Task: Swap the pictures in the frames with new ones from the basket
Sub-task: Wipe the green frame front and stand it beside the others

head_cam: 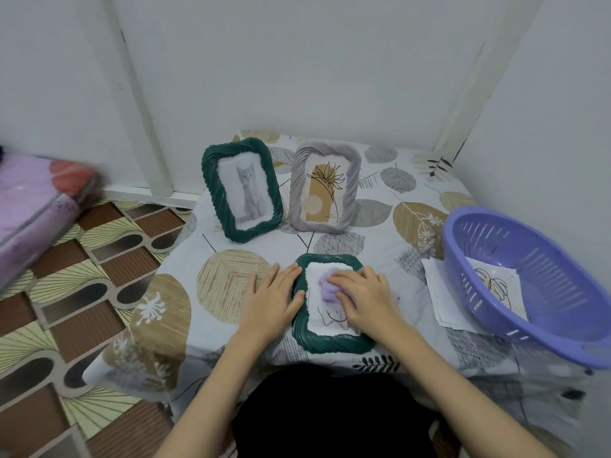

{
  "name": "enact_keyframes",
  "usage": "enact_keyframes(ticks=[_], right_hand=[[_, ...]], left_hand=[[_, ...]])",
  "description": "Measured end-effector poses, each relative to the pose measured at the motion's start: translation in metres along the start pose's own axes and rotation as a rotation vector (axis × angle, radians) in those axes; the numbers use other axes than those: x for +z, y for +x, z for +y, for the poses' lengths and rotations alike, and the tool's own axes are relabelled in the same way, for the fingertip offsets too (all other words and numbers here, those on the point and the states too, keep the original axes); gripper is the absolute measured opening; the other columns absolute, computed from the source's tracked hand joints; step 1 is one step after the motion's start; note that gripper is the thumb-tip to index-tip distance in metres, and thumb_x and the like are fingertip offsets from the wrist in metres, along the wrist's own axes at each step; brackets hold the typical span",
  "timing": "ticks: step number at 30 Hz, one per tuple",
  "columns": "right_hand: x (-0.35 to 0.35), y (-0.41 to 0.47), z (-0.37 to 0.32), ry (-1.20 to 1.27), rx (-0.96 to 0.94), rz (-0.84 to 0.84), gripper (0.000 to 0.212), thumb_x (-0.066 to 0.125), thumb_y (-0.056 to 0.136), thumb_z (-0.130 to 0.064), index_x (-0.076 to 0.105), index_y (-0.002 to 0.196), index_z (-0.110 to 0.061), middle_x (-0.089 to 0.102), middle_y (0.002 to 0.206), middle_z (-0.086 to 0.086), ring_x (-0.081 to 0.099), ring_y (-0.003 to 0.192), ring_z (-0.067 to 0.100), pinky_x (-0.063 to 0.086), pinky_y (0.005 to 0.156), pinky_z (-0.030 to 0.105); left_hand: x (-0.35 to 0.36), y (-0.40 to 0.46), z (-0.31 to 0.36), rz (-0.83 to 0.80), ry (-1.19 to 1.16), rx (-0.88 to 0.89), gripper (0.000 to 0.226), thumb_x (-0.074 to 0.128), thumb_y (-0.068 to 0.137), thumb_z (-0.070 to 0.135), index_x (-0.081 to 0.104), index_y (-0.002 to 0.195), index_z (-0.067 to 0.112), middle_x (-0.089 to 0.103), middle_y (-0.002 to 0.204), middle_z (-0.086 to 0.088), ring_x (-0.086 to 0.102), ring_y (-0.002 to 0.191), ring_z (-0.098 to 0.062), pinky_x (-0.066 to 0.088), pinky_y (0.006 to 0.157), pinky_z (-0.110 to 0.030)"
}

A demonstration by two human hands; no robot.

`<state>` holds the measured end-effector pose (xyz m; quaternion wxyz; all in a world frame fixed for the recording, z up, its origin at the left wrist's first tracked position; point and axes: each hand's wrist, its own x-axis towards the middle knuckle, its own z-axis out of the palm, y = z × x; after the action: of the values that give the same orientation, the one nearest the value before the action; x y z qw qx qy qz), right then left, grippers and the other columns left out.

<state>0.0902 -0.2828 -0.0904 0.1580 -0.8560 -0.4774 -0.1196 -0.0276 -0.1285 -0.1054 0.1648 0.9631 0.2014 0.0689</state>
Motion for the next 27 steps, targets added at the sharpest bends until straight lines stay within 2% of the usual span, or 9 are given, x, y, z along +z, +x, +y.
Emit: enact_keyframes(ticks=[2, 4, 9, 14, 16, 20, 22, 25, 27], right_hand=[[0.000, 0.020, -0.006, 0.010, 0.115, -0.069, 0.033, 0.046, 0.089, -0.023, 0.057, 0.120, -0.029, 0.053, 0.129, -0.016, 0.044, 0.097, 0.018, 0.024, 0.074, 0.030], [0.008, 0.025, -0.019, 0.059, 0.113, -0.091, 0.035, 0.045, 0.092, -0.020, 0.053, 0.125, -0.029, 0.049, 0.134, -0.017, 0.041, 0.101, 0.018, 0.021, 0.075, 0.031], [0.002, -0.012, -0.009, 0.037, -0.082, -0.008, 0.029, 0.044, 0.082, -0.026, 0.062, 0.104, -0.031, 0.065, 0.112, -0.017, 0.037, 0.080, 0.011, 0.019, 0.065, 0.028], [0.003, 0.012, -0.004, 0.028, 0.148, -0.036, 0.030, 0.054, 0.085, -0.016, 0.063, 0.112, -0.025, 0.060, 0.121, -0.007, 0.053, 0.095, 0.025, 0.026, 0.072, 0.031], [0.006, 0.005, -0.017, 0.042, 0.078, -0.022, 0.029, 0.052, 0.081, -0.019, 0.065, 0.106, -0.028, 0.063, 0.112, -0.007, 0.055, 0.088, 0.021, 0.029, 0.067, 0.029], [-0.004, -0.036, -0.002, 0.079, -0.128, -0.034, 0.029, 0.042, 0.083, -0.029, 0.060, 0.105, -0.036, 0.063, 0.110, -0.018, 0.041, 0.084, 0.008, 0.025, 0.066, 0.028], [-0.013, -0.026, 0.012, 0.048, -0.071, -0.021, 0.027, 0.045, 0.084, -0.028, 0.060, 0.104, -0.036, 0.065, 0.111, -0.016, 0.040, 0.082, 0.010, 0.023, 0.065, 0.028], [-0.010, 0.006, 0.004, 0.011, 0.136, -0.096, 0.033, 0.048, 0.091, -0.016, 0.058, 0.118, -0.032, 0.055, 0.129, -0.014, 0.042, 0.097, 0.017, 0.020, 0.071, 0.030], [-0.005, 0.006, -0.018, 0.080, 0.126, -0.122, 0.038, 0.049, 0.090, -0.013, 0.055, 0.123, -0.032, 0.050, 0.134, -0.015, 0.040, 0.100, 0.016, 0.020, 0.073, 0.030]], left_hand=[[-0.001, 0.000, 0.000, -0.007, 0.003, 0.002, 0.083, -0.007, 0.069, 0.060, 0.018, 0.144, 0.035, 0.018, 0.152, 0.021, 0.007, 0.144, -0.007, 0.000, 0.116, -0.042], [0.000, 0.000, 0.000, -0.006, 0.010, 0.001, 0.083, -0.007, 0.069, 0.060, 0.018, 0.145, 0.035, 0.018, 0.152, 0.021, 0.006, 0.144, -0.006, 0.000, 0.116, -0.042], [0.000, 0.000, 0.000, -0.006, 0.003, -0.005, 0.083, -0.006, 0.069, 0.060, 0.019, 0.144, 0.036, 0.019, 0.152, 0.022, 0.007, 0.143, -0.006, 0.000, 0.117, -0.041], [0.000, -0.001, 0.000, 0.002, -0.007, -0.004, 0.082, -0.004, 0.071, 0.061, 0.021, 0.144, 0.036, 0.020, 0.152, 0.022, 0.008, 0.144, -0.006, 0.000, 0.116, -0.042], [0.000, -0.001, 0.000, -0.001, 0.002, -0.004, 0.082, -0.005, 0.070, 0.062, 0.020, 0.144, 0.036, 0.019, 0.152, 0.022, 0.008, 0.144, -0.006, 0.000, 0.117, -0.041], [0.000, 0.000, -0.001, -0.011, 0.005, -0.001, 0.083, -0.005, 0.070, 0.062, 0.020, 0.144, 0.036, 0.019, 0.152, 0.022, 0.007, 0.144, -0.006, -0.001, 0.116, -0.041], [0.000, -0.001, -0.001, -0.008, 0.007, 0.003, 0.083, -0.005, 0.070, 0.062, 0.021, 0.144, 0.036, 0.019, 0.152, 0.021, 0.008, 0.144, -0.006, -0.001, 0.116, -0.042], [-0.001, -0.001, 0.000, -0.012, 0.002, 0.002, 0.082, -0.004, 0.070, 0.063, 0.021, 0.144, 0.036, 0.019, 0.152, 0.021, 0.008, 0.144, -0.007, -0.001, 0.116, -0.042], [-0.001, -0.001, 0.000, -0.011, -0.008, -0.002, 0.084, -0.004, 0.070, 0.063, 0.021, 0.144, 0.035, 0.019, 0.152, 0.021, 0.008, 0.144, -0.007, -0.001, 0.116, -0.042]])
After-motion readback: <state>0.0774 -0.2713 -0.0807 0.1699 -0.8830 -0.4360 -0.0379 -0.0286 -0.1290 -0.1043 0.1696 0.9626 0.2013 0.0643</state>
